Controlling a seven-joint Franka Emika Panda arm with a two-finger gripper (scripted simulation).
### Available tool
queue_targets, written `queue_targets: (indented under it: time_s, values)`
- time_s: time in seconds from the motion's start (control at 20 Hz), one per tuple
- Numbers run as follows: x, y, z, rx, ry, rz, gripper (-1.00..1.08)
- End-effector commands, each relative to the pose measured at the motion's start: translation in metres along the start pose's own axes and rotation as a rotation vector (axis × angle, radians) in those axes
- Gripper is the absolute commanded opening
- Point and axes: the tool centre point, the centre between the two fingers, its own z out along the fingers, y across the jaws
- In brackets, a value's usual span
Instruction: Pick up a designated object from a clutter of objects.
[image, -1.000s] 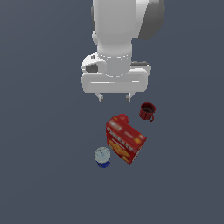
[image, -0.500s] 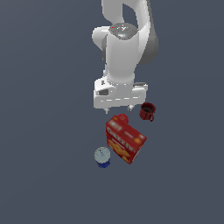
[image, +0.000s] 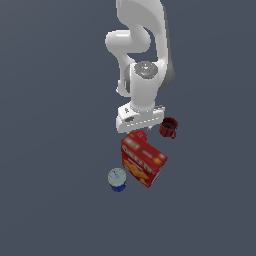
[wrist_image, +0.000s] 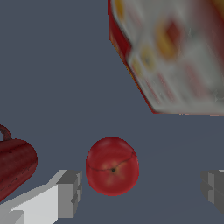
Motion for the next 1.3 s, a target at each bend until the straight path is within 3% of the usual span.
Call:
queue_targets:
  time_s: [0.0,0.45,0.85,1.25]
  values:
    - [-0.009,-0.007,0.015,0.001,-0.004,-0.033,1.00]
    - [-0.028,-0.020,0.041,0.006,-0.013,-0.092,1.00]
    - [-0.028,-0.020,0.048,0.006,-0.013,-0.091,1.00]
    - [-0.030,-0.021,0.080,0.006,-0.013,-0.093,1.00]
